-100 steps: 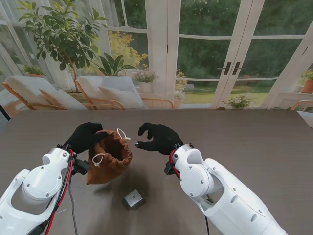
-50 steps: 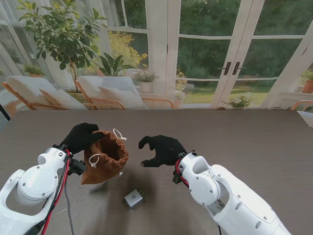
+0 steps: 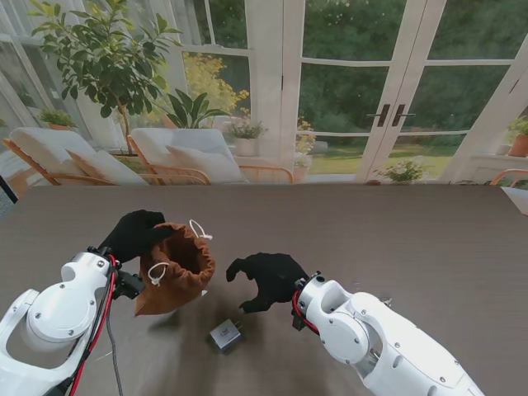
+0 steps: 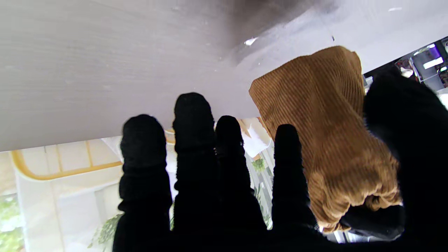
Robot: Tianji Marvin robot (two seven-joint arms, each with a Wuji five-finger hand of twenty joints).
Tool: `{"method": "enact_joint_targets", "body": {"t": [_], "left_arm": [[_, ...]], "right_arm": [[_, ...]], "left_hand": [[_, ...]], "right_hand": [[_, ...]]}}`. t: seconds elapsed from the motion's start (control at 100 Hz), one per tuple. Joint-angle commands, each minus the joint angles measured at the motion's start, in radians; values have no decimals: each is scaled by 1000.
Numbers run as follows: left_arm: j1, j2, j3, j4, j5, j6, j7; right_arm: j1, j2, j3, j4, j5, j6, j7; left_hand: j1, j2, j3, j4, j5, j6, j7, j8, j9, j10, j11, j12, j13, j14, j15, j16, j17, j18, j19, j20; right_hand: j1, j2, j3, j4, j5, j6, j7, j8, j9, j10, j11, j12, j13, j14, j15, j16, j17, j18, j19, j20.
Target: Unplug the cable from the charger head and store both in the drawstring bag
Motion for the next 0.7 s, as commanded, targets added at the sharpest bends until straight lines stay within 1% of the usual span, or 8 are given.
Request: {"method": "enact_joint_targets", "body": {"t": [0.0, 0.17, 0.32, 0.47, 0.69], "left_arm": [[6, -2, -4, -12, 0, 5, -17], [9, -3, -4, -16, 1, 12, -13], [10, -3, -5, -19, -4, 14, -13], [15, -3, -8, -20, -6, 9, -15], [27, -4, -13, -27, -9, 3, -11]], "right_arm": [[-15, 2, -12, 6, -16, -11, 12], [-31, 7, -36, 9, -78, -17, -17], [-25, 7, -73, 22, -126, -9, -57], [4, 1, -125, 50, -146, 25, -87], [66, -14, -215, 126, -165, 65, -145]], "left_hand": [[27, 24, 15, 39, 34, 32, 63, 22, 10, -53, 15, 14, 42, -65, 102, -8, 14, -35, 68, -21], [30, 26, 11, 38, 33, 32, 61, 21, 9, -53, 15, 15, 40, -64, 101, -8, 14, -34, 68, -21], [32, 29, 8, 37, 33, 33, 60, 20, 7, -51, 13, 15, 39, -64, 100, -7, 11, -33, 66, -20], [33, 28, 6, 37, 32, 33, 59, 19, 7, -51, 13, 15, 39, -63, 100, -6, 10, -33, 65, -20], [35, 27, 5, 36, 31, 34, 59, 18, 7, -51, 13, 16, 38, -63, 99, -5, 10, -32, 64, -19]], "right_hand": [[-3, -65, 42, -24, -12, -31, -14, -11, -39, -31, 29, 27, 36, -26, 31, 19, -61, -33, 58, 55], [-9, -96, 59, -31, -27, -36, -23, -17, -35, -41, 52, 49, 55, -50, 90, 42, -46, -41, 79, 60], [-13, -110, 71, -35, -46, -33, -33, -23, -29, -51, 68, 62, 69, -68, 119, 50, -33, -49, 92, 60], [-12, -122, 79, -38, -42, -32, -29, -24, -26, -55, 83, 73, 75, -74, 135, 54, -29, -51, 100, 59], [-16, -152, 103, -44, -21, -33, -8, -22, -14, -59, 106, 92, 91, -90, 160, 57, -15, -55, 111, 56]]}}
